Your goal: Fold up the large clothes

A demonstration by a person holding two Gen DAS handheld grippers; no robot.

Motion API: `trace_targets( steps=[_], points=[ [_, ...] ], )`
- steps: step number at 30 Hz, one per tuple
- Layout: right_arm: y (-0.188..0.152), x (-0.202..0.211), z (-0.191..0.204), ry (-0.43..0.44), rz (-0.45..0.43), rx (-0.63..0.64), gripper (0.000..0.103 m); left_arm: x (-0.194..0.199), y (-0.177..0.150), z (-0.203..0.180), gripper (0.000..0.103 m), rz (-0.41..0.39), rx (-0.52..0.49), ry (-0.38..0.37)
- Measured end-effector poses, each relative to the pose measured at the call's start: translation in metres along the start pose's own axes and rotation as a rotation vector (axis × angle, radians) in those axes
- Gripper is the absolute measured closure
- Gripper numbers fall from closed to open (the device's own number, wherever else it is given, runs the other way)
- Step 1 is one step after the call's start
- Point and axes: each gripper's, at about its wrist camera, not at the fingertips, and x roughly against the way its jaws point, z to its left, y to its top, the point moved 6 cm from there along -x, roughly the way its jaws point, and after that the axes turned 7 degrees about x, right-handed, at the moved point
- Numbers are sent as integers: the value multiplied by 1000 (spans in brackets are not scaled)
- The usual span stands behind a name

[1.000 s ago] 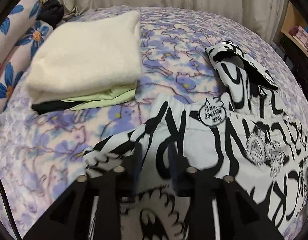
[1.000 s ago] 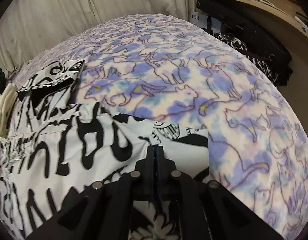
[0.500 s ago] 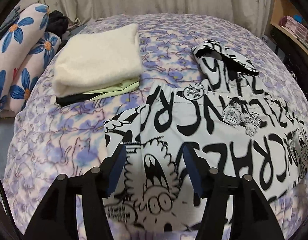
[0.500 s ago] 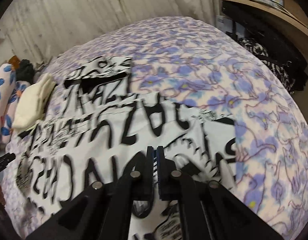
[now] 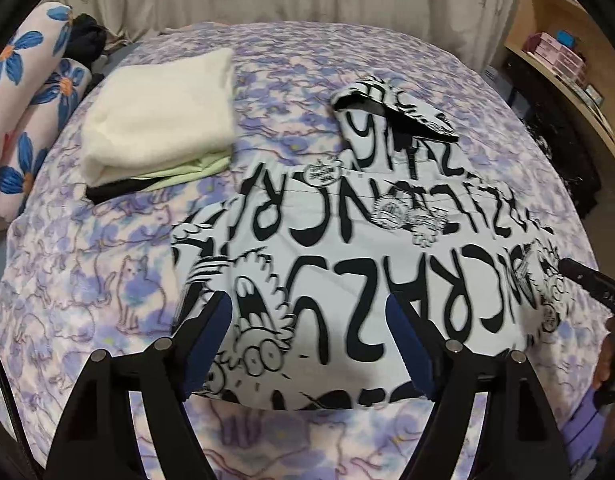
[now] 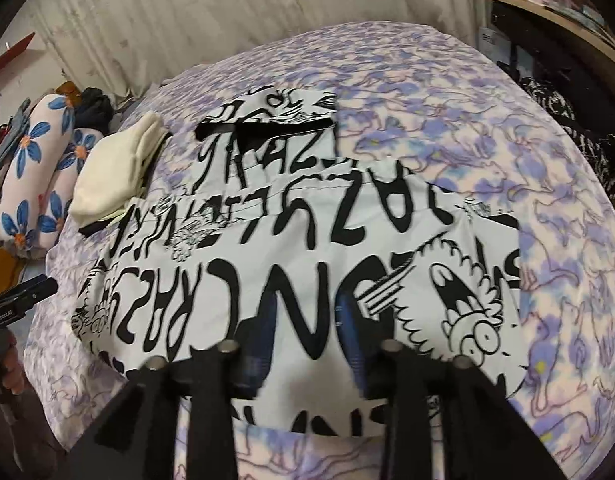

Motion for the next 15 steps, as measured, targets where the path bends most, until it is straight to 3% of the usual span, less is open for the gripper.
trace_targets(
  steps=[10, 15],
  points=[
    [14, -54, 6, 25, 105, 16, 67, -51, 24, -40, 24, 92, -71, -27],
    [41, -89, -2, 42, 137, -4, 67, -89, 65, -56, 24, 112, -68, -59]
  ],
)
